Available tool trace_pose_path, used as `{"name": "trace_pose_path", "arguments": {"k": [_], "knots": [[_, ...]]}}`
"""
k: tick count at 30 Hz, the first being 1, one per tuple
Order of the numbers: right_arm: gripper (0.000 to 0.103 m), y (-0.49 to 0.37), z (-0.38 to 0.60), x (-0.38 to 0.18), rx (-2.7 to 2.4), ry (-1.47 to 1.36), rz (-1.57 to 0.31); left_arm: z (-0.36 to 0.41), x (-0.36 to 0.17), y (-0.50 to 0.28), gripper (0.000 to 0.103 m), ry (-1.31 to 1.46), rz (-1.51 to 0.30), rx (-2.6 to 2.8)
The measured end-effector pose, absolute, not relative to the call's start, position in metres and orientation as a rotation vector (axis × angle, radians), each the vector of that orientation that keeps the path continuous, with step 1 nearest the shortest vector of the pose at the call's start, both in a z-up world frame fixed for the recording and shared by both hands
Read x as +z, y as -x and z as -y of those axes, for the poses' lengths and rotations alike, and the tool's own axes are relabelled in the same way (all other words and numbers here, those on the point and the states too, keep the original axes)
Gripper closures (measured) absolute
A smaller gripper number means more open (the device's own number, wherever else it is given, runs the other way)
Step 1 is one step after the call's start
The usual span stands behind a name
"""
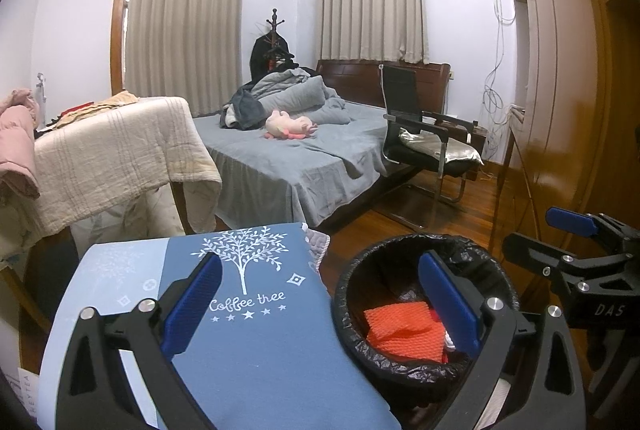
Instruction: Collect trash
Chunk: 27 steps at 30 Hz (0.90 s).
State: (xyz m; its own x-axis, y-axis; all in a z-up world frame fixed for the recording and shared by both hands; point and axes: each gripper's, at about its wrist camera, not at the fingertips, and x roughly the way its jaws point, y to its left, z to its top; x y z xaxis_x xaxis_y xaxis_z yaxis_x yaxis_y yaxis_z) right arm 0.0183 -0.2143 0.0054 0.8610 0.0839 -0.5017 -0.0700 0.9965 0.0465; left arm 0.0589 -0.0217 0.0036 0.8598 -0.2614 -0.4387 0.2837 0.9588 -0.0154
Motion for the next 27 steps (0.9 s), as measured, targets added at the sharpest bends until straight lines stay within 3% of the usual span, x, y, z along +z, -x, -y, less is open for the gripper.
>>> {"name": "trace_pose_path", "arguments": {"k": [27], "knots": [[0.006,-0.0184,0.2142,0.0052,0.081,-0.028,-0.528,0.0228,0.0033,-0.0582,0.006,-0.052,-0.453,-0.287]]}}
